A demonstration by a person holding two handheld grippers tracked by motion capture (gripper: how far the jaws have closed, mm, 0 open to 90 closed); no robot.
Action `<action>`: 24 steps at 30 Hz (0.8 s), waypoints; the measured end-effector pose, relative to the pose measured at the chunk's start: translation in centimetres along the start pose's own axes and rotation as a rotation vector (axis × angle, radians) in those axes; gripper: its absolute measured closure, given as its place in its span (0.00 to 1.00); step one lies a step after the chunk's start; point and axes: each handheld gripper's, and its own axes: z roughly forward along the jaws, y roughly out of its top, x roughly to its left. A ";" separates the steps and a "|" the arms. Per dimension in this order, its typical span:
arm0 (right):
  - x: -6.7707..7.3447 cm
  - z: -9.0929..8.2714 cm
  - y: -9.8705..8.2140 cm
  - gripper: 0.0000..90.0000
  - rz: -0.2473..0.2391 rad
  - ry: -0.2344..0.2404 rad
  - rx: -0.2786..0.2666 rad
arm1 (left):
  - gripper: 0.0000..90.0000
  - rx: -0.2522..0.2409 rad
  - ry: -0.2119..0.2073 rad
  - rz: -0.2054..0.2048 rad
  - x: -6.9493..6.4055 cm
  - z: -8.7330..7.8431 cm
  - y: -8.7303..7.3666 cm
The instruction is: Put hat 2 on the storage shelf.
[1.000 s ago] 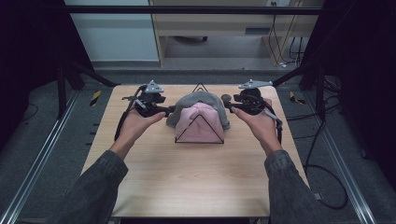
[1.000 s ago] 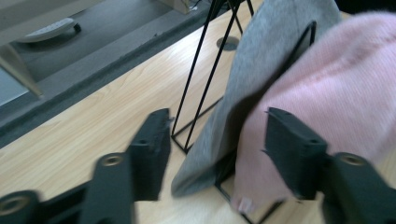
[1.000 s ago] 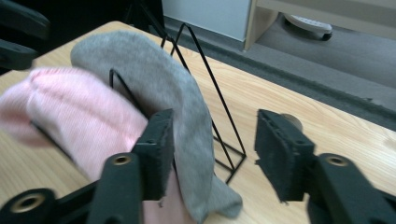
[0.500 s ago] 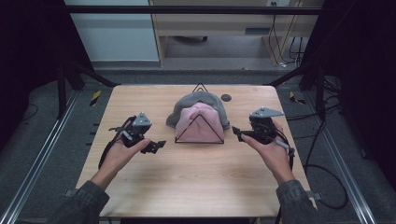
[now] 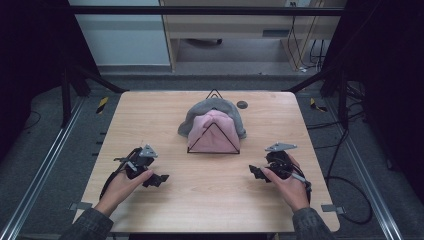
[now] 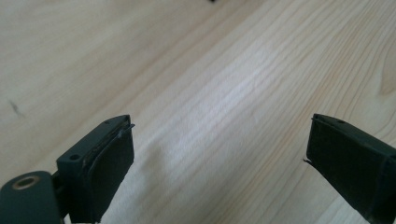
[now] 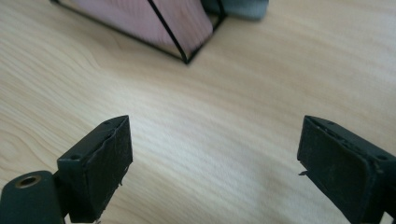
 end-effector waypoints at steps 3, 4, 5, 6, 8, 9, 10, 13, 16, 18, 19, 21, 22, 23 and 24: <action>-0.1 0.4 -0.5 0.12 -0.001 -0.007 0.025 | 0.08 0.025 -0.008 -0.008 0.1 0.4 -0.5; -0.2 0.8 -0.9 0.12 0.006 -0.010 0.046 | 0.08 0.030 -0.008 -0.008 0.1 0.4 -0.7; -0.2 0.9 -1.1 0.12 0.007 -0.010 0.051 | 0.08 0.039 -0.007 -0.006 0.2 0.5 -0.8; -0.2 0.9 -1.2 0.12 0.005 -0.011 0.057 | 0.08 0.049 -0.004 -0.001 0.2 0.6 -0.9; -0.3 1.2 -1.7 0.13 -0.003 -0.026 0.080 | 0.08 0.066 0.000 -0.001 0.2 0.8 -1.3; -0.3 1.2 -1.7 0.13 -0.003 -0.026 0.080 | 0.07 0.066 0.000 -0.001 0.2 0.8 -1.3; -0.3 1.2 -1.8 0.13 -0.005 -0.029 0.086 | 0.06 0.072 0.000 -0.002 0.2 0.9 -1.4; -0.4 1.3 -2.2 0.12 -0.007 -0.034 0.099 | 0.05 0.068 0.001 -0.004 0.3 1.0 -1.6; -0.2 1.3 -2.8 0.09 -0.046 -0.070 0.084 | 0.01 0.071 0.020 0.018 0.2 1.1 -1.8; -0.1 1.3 -3.1 0.08 -0.041 -0.069 0.058 | 0.00 0.056 0.013 0.017 0.3 1.2 -2.0; -0.1 1.3 -3.4 0.08 -0.042 -0.070 0.035 | 0.00 0.050 0.013 0.020 0.3 1.2 -2.0; -0.1 1.3 -3.8 0.08 -0.044 -0.069 0.007 | 0.00 0.047 0.013 0.022 0.4 1.1 -2.1; -0.1 1.3 -3.8 0.08 -0.044 -0.071 0.000 | 0.00 0.046 0.013 0.022 0.4 1.1 -2.1; -0.1 1.3 -3.9 0.07 -0.044 -0.069 -0.002 | 0.00 0.046 0.013 0.022 0.4 1.1 -2.1; -0.1 1.3 -3.9 0.07 -0.041 -0.063 -0.003 | 0.00 0.047 0.012 0.023 0.4 1.1 -2.1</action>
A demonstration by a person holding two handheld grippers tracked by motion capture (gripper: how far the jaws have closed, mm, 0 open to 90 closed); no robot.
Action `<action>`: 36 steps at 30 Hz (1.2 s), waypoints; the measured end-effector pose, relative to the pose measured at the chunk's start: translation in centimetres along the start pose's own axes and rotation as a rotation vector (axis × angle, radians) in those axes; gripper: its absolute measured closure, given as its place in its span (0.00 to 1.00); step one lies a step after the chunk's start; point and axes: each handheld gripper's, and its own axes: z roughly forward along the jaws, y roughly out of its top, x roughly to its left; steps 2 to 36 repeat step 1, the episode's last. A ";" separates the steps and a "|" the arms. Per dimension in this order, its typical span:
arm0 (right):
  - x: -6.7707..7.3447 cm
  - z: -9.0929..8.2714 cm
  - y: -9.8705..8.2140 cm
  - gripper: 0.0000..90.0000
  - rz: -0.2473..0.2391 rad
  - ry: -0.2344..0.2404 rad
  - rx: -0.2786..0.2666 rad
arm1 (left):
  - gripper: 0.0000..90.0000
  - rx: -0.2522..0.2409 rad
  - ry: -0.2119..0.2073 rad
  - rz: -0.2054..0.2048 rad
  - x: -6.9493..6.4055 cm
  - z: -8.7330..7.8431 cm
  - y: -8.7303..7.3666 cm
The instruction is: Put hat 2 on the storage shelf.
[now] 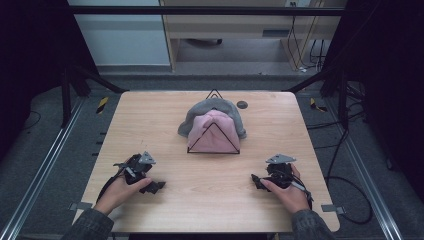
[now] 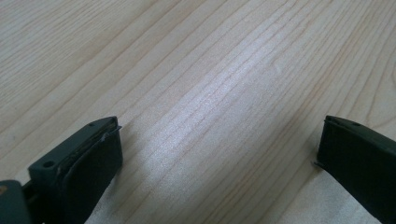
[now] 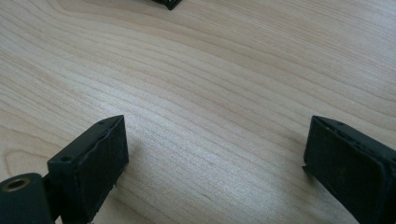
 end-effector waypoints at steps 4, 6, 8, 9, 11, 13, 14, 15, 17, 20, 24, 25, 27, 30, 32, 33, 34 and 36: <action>0.0 0.0 0.0 0.07 0.001 -0.001 0.003 | 0.00 0.000 0.000 0.000 0.0 0.0 0.0; 0.0 0.0 0.0 0.07 0.001 -0.001 0.003 | 0.00 0.000 0.000 0.000 0.0 0.0 0.0; 0.0 0.0 0.0 0.07 0.001 -0.001 0.003 | 0.00 0.000 0.000 0.000 0.0 0.0 0.0; 0.0 0.0 0.0 0.07 0.001 -0.001 0.003 | 0.00 0.000 0.000 0.000 0.0 0.0 0.0; 0.0 0.0 0.0 0.07 0.001 -0.001 0.003 | 0.00 0.000 0.000 0.000 0.0 0.0 0.0; 0.0 0.0 0.0 0.07 0.001 -0.001 0.003 | 0.00 0.000 0.000 0.000 0.0 0.0 0.0; 0.0 0.0 0.0 0.07 0.001 -0.001 0.003 | 0.00 0.000 0.000 0.000 0.0 0.0 0.0; 0.0 0.0 0.0 0.07 0.001 -0.001 0.003 | 0.00 0.000 0.000 0.000 0.0 0.0 0.0; 0.0 0.0 0.0 0.07 0.001 -0.001 0.003 | 0.00 0.000 0.000 0.000 0.0 0.0 0.0; 0.0 0.0 0.0 0.07 0.001 -0.001 0.003 | 0.00 0.000 0.000 0.000 0.0 0.0 0.0; 0.0 0.0 0.0 0.07 0.001 -0.001 0.003 | 0.00 0.000 0.000 0.000 0.0 0.0 0.0; 0.0 0.0 0.0 0.07 0.001 -0.001 0.003 | 0.00 0.000 0.000 0.000 0.0 0.0 0.0; 0.0 0.0 0.0 0.07 0.001 -0.001 0.003 | 0.00 0.000 0.000 0.000 0.0 0.0 0.0; 0.0 0.0 0.0 0.07 0.001 -0.001 0.003 | 0.00 0.000 0.000 0.000 0.0 0.0 0.0; 0.0 0.0 0.0 0.07 0.001 -0.001 0.003 | 0.00 0.000 0.000 0.000 0.0 0.0 0.0; 0.0 0.0 0.0 0.07 0.001 -0.001 0.003 | 0.00 0.000 0.000 0.000 0.0 0.0 0.0; 0.0 0.0 0.0 0.07 0.001 -0.001 0.003 | 0.00 0.000 0.000 0.000 0.0 0.0 0.0; 0.0 0.0 0.0 0.07 0.001 -0.001 0.003 | 0.00 0.000 0.000 0.000 0.0 0.0 0.0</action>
